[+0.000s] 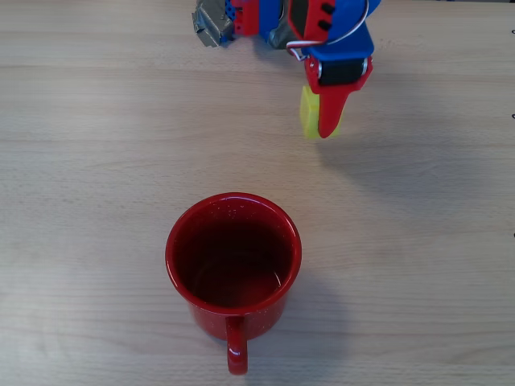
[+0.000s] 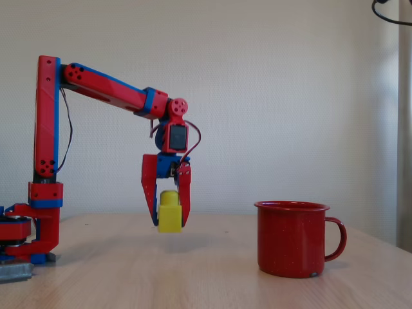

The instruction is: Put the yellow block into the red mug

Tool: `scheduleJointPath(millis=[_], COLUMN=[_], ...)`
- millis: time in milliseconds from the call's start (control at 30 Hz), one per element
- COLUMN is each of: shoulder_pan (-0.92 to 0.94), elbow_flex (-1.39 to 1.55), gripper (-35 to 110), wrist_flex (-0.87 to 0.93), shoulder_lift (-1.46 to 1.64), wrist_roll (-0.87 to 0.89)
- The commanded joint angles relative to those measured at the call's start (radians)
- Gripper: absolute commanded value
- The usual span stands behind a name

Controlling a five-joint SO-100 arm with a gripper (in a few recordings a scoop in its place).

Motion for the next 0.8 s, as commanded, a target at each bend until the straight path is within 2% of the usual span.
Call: scheduleJointPath(millis=[0, 400, 767], shoulder_pan=[0.014, 0.137, 0.284], elbow_flex=[-0.143, -0.615, -1.028], gripper=[0, 0, 0], wrist_flex=[0.087, 0.307, 0.344], shoulder_lift=[0.117, 0.084, -0.080], wrist_roll=[-0.020, -0.138, -0.176])
